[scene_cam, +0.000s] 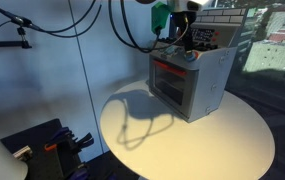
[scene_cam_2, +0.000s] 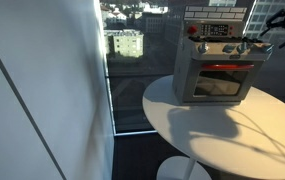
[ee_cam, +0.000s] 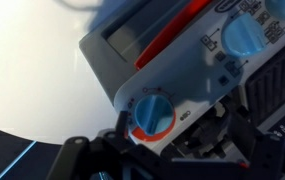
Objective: Turn the knob on the far right of the stove to the left
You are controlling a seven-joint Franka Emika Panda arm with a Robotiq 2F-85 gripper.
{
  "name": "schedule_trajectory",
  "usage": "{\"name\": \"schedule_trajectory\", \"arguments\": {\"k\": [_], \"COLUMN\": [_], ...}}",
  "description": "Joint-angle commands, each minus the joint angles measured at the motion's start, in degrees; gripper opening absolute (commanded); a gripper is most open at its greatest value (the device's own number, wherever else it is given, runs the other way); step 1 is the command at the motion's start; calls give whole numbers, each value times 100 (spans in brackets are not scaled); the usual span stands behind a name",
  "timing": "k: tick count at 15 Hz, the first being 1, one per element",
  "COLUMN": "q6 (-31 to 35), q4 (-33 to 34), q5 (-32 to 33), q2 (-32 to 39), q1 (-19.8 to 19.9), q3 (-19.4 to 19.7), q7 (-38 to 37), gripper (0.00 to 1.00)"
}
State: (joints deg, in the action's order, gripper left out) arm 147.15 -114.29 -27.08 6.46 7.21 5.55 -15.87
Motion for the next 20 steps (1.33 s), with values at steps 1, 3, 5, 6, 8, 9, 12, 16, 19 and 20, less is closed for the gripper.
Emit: {"name": "schedule_trajectory", "arguments": {"k": [1,3,5,6,8,9,12,16,19,20], "q6": [317,466,556,591,639,660,718,779,817,820], "q4": [-104,-145,-179,-195,-200,-200,-178,-159,-161,-159], "q5": [-328,-424,-512,-537,-609,-632,-749,-841,-888,-913], "q2": [-19,-14,-2,4,20,28,64,102,115,120], "q1": [13,15,17,17,22,22,23,22,16,17], "q3": [-56,-76,-94,-101,-117,-122,-148,-181,-198,-202], "q7": [236,269,300,314,372,389,495,582,635,659], "gripper": [100,100,100,100,100,100,100,100,100,95]}}
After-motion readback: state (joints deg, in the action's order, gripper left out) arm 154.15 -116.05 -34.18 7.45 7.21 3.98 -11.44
